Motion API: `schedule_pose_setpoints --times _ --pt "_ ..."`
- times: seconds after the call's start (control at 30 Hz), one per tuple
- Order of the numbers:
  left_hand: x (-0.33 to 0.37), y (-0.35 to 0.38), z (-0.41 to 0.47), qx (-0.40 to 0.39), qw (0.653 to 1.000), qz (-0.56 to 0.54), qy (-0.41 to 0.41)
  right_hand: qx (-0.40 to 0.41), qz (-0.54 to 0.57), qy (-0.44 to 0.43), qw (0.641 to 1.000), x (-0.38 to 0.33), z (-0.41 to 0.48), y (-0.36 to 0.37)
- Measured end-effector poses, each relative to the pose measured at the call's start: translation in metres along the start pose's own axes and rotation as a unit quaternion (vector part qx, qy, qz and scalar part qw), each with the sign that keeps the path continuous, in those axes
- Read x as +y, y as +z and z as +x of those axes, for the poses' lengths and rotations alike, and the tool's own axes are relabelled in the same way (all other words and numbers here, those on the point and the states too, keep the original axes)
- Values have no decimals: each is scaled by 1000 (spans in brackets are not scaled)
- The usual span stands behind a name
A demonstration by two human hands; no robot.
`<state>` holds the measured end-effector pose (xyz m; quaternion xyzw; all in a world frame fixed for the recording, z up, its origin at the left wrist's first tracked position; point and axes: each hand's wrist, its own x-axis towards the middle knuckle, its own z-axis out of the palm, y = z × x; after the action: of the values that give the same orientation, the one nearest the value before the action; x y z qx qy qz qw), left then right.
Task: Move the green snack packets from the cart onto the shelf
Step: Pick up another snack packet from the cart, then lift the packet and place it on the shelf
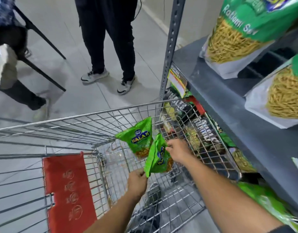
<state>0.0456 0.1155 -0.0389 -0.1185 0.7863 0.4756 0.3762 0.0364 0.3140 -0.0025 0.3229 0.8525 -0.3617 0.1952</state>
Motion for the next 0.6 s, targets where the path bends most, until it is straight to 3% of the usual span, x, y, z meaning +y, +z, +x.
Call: schedule_pose_setpoints --times 0.13,0.3,0.47,0.6 --pt "18 -3 -13 -29 997 -60 41 33 66 -6 997 8 -23 -19" --pt "57 -25 -42 -47 984 -77 151 83 136 -34 987 7 -68 -52" --pt "121 -34 -96 -60 951 -60 296 175 237 -77 952 10 -124 -87" --pt "165 -30 -135 -65 930 -48 359 255 270 -119 921 11 -174 -119"
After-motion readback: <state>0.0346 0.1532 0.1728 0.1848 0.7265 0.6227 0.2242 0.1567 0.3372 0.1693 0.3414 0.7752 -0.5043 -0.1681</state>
